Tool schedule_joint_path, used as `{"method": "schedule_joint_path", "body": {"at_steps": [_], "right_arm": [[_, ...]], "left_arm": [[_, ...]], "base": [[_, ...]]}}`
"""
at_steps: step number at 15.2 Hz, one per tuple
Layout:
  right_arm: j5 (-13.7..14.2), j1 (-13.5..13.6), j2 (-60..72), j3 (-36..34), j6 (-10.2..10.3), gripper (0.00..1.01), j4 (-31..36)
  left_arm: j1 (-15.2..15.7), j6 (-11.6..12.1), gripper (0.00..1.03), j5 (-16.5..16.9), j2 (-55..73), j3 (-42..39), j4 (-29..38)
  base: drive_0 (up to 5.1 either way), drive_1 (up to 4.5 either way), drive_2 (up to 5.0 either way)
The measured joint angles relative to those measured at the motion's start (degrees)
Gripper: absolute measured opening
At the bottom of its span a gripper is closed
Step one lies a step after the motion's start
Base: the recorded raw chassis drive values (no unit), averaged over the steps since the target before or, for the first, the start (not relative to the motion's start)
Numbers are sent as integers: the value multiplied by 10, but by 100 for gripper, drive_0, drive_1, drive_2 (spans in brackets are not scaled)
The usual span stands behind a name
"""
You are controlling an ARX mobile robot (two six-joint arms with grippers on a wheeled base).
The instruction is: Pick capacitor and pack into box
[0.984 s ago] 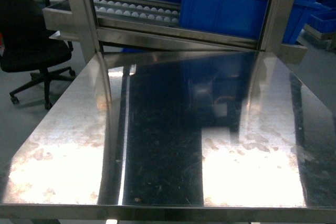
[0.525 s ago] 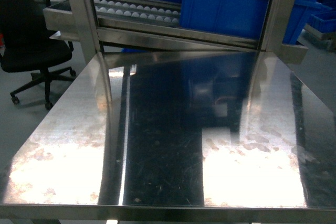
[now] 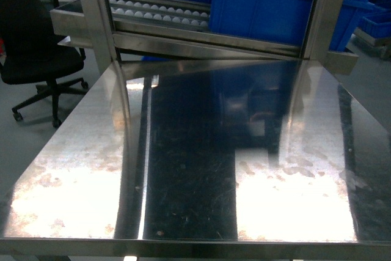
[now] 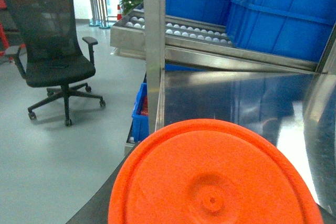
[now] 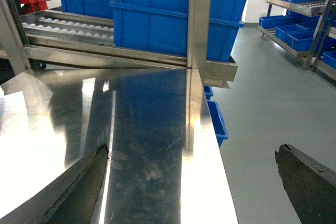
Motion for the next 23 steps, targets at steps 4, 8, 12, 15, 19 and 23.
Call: {"method": "schedule_joint_path", "body": {"at_steps": [4, 8, 12, 15, 19, 23], "right_arm": [[0, 0, 0, 0, 0, 98, 0], [0, 0, 0, 0, 0, 98, 2], [0, 0, 0, 0, 0, 98, 1], [0, 0, 0, 0, 0, 98, 0], [0, 0, 0, 0, 0, 98, 0], [0, 0, 0, 0, 0, 98, 0]], "left_arm": [[0, 0, 43, 0, 0, 0, 0], [0, 0, 43, 0, 0, 0, 2], [0, 1, 43, 0, 0, 0, 1], [0, 2, 43, 0, 0, 0, 0], [0, 3, 43, 0, 0, 0, 0], [0, 3, 43, 0, 0, 0, 0]], "base": [[0, 0, 0], [0, 0, 0], [0, 0, 0], [0, 0, 0], [0, 0, 0], [0, 0, 0]]}}
